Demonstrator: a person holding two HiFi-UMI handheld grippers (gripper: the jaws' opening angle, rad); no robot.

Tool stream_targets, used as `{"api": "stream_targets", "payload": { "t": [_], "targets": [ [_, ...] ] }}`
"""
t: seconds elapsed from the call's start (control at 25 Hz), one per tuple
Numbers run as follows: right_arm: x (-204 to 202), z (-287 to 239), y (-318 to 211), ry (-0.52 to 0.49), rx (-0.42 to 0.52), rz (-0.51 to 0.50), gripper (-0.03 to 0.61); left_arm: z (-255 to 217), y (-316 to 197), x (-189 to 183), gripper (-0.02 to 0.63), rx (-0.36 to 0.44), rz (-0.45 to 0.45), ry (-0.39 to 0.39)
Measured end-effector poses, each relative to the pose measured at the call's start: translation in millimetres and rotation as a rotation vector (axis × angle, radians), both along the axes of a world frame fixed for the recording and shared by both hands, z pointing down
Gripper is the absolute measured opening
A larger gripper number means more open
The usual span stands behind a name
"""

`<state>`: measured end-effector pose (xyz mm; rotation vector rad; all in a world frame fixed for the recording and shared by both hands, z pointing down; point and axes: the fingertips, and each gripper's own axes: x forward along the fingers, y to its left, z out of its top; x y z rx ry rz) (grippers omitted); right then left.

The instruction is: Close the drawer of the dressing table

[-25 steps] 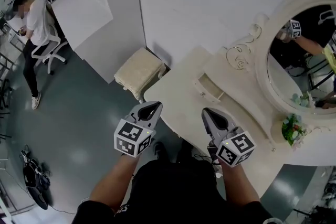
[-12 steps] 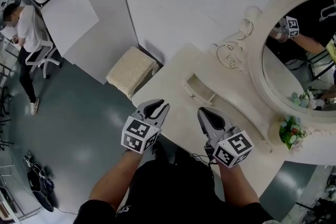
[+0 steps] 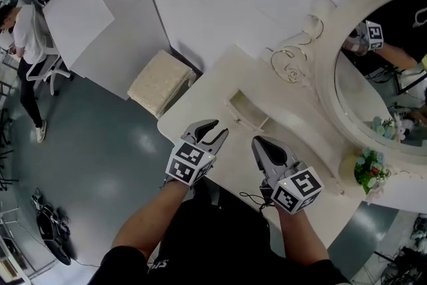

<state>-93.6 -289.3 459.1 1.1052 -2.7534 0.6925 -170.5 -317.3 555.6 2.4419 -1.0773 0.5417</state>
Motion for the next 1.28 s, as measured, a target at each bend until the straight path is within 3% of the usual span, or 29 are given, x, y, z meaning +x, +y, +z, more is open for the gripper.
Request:
{"api": "stream_targets", "payload": {
  "t": [0.28,0.72,1.28],
  "targets": [
    [24,16,-7,0.004,-0.031,0.038,0.012,41,-8,31,0.13,-0.028,0.051,-0.086],
    [44,27,-8,-0.001,-0.07,0.073,0.012,94,-29,51,0.141,-0.113,0.065,-0.145],
    [70,26,-13,-0.015,-0.082,0.125,0.012,88,-32,57,0.1,-0.137,0.082,-0.177]
  ]
}}
